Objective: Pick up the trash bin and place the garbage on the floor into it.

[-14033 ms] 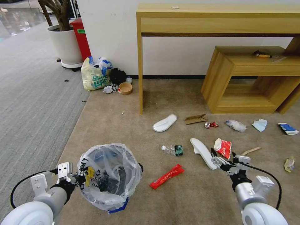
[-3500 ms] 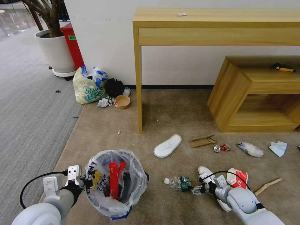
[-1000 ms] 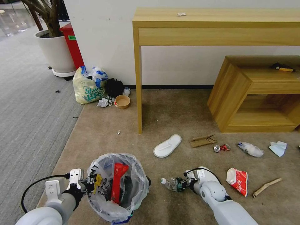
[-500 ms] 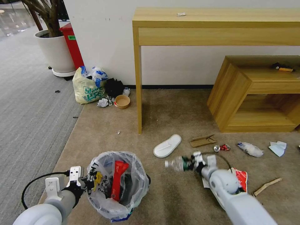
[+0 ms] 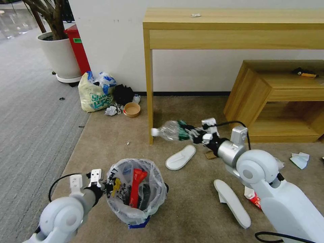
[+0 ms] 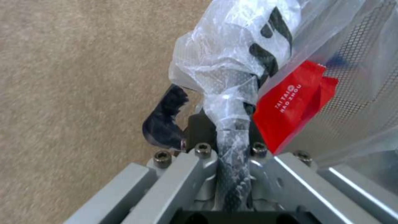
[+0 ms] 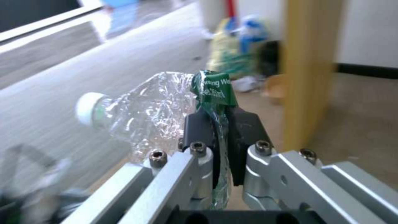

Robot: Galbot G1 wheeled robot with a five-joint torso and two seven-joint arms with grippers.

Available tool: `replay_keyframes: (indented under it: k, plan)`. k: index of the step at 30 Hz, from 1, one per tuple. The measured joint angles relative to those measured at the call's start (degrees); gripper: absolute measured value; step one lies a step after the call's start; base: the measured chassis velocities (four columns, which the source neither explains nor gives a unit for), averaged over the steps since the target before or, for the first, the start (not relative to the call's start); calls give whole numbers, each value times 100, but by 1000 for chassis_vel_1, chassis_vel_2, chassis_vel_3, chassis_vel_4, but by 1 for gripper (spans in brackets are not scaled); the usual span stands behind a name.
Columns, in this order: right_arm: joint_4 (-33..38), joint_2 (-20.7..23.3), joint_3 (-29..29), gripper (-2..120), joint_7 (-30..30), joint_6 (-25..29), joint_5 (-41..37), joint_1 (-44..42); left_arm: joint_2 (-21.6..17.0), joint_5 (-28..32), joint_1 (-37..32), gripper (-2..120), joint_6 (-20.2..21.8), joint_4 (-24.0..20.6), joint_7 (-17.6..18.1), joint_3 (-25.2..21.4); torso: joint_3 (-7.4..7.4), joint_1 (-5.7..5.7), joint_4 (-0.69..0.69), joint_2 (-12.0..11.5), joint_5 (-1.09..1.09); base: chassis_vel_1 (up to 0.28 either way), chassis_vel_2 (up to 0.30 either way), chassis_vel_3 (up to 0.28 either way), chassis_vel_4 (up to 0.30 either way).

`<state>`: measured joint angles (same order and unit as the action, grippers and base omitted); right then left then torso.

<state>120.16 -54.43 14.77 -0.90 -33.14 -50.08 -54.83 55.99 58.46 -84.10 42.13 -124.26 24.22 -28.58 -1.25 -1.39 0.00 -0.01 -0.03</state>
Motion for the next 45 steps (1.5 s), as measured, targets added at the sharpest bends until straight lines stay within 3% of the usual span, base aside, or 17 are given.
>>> replay_keyframes:
  k: [6, 12, 17, 26, 37, 42, 45]
  plan:
    - [679, 154, -781, 5, 42, -257, -479, 286, -146, 356, 699, 0, 0, 393, 224, 529, 0, 0, 0, 0, 1, 0, 0, 0, 0]
    - [369, 101, -1586, 5, 157, -299, 201, 242, -280, 510, 964, 0, 0, 506, 255, 598, 0, 0, 0, 0, 1, 0, 0, 0, 0]
    - [317, 112, -1948, 7, -82, -299, 289, 277, -296, 521, 957, 0, 0, 503, 256, 554, 1, 0, 0, 0, 1, 0, 0, 0, 0]
    - [377, 164, -2131, 37, -245, -302, 282, 325, -247, 505, 886, 0, 0, 435, 256, 502, 1, 0, 0, 1, 1, 0, 0, 0, 0]
    - [466, 179, -1757, 78, -337, -277, 243, 178, -218, 453, 755, 0, 0, 335, 256, 429, 1, 0, -1, 1, 1, 0, 0, 0, 0]
    - [-26, 105, -1417, 97, -444, -148, 263, 461, -204, 391, 583, 0, 0, 286, 236, 284, 1, 0, 0, 1, 1, 0, 0, 0, 0]
    - [-650, 42, -1353, 100, -371, -9, 488, 647, -205, 382, 457, 0, 0, 237, 221, 159, 0, 0, 0, 1, 2, 0, 0, 0, 0]
